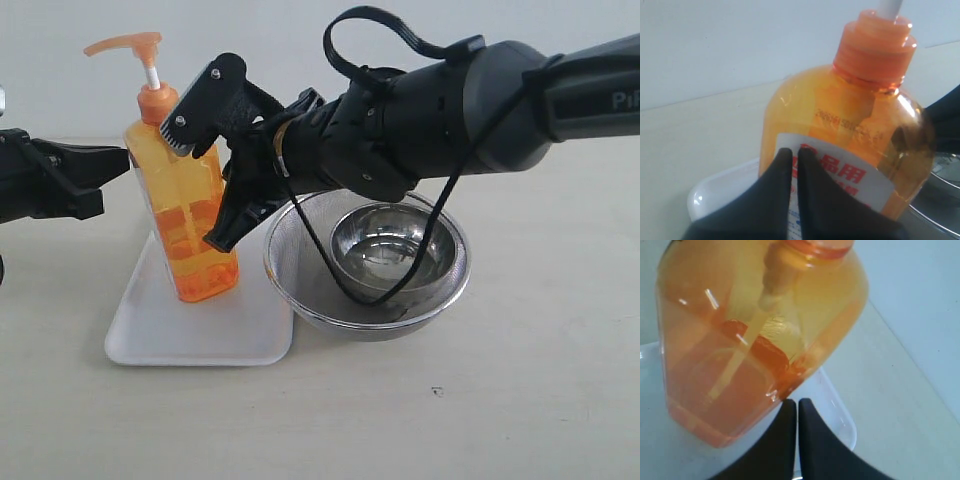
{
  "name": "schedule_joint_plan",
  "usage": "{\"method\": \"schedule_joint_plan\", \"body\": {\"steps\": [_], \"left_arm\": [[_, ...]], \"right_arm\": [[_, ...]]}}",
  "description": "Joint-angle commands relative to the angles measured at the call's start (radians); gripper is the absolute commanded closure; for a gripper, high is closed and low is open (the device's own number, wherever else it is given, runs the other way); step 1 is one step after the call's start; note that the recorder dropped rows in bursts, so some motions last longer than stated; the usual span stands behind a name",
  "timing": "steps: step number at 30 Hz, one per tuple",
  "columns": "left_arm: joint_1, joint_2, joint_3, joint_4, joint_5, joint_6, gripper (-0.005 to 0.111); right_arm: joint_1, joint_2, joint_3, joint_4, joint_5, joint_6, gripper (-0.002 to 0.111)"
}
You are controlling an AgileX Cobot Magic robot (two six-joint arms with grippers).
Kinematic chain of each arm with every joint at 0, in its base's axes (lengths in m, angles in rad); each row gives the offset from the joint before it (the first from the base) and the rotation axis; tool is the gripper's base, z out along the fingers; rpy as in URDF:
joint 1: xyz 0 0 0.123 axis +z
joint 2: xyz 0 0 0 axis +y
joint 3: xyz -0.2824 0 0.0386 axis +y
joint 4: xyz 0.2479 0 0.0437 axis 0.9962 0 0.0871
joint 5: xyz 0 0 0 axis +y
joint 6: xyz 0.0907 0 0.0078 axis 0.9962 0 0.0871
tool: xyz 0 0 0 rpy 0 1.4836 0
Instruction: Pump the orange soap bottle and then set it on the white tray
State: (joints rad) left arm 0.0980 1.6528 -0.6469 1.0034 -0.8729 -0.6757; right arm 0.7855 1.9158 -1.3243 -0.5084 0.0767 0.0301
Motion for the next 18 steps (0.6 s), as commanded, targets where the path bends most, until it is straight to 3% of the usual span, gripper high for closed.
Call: {"method": "schedule_joint_plan", "body": {"steps": [1,18], "left_arm": [[-0.002,0.001,-0.005,0.006,-0.018,-0.007,0.102],[-0.002,0.001,-0.005,0.017,-0.016,-0.018,0.102]], "right_arm": [[0.001,0.001,-0.002,0.0,-0.009,0.01,0.108],[0.001,0.001,-0.002,0.0,-0.007,0.039,0.108]]}}
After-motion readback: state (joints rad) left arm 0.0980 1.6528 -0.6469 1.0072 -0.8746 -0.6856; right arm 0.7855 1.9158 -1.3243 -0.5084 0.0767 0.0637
